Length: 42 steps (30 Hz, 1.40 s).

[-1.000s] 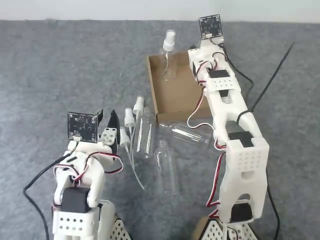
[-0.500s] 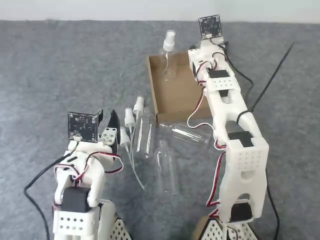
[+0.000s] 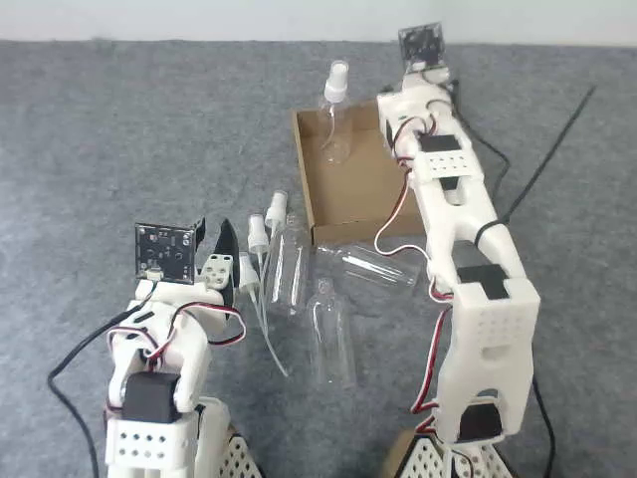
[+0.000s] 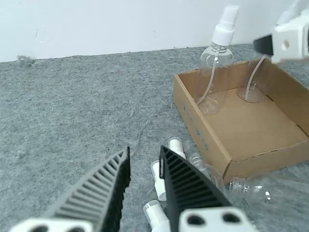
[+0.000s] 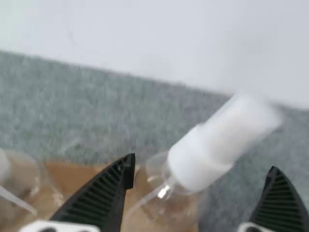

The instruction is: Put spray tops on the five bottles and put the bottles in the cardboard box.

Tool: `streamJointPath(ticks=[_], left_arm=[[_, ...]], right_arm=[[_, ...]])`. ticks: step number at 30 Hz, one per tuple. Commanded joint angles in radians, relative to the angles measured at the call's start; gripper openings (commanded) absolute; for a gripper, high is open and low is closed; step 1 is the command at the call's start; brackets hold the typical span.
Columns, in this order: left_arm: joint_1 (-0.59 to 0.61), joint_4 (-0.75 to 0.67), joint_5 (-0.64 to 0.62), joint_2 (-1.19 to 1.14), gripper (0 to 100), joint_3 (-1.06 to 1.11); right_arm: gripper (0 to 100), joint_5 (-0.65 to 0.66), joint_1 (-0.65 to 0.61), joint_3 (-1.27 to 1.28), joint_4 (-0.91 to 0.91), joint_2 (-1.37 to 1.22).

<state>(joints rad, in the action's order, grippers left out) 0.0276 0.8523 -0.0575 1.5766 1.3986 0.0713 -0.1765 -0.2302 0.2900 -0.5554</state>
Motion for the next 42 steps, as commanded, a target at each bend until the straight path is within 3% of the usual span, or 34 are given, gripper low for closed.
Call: streamJointPath(ticks=[1,14,25,37,39,42], left_arm=[[0.003,-0.026,0.003,0.012,9,-0.007],[0.003,-0.026,0.003,0.012,9,-0.007],[0.006,-0.026,0.003,0.012,9,-0.007],[0.009,-0.028,0.003,0.012,9,-0.007],[0.011,-0.028,0.003,0.012,9,-0.007],[0.011,-0.028,0.003,0.012,9,-0.007]], right_arm=[[35.5,-0.005,-0.002,-0.074,0.002,0.131],[35.2,0.002,-0.022,-0.074,0.085,0.288],[35.1,0.002,-0.027,-0.068,0.595,0.608],[35.4,0.008,-0.038,-0.066,1.086,0.731],[35.4,0.084,-0.059,-0.066,1.176,0.754],[35.4,0.318,-0.142,-0.064,1.342,0.768]])
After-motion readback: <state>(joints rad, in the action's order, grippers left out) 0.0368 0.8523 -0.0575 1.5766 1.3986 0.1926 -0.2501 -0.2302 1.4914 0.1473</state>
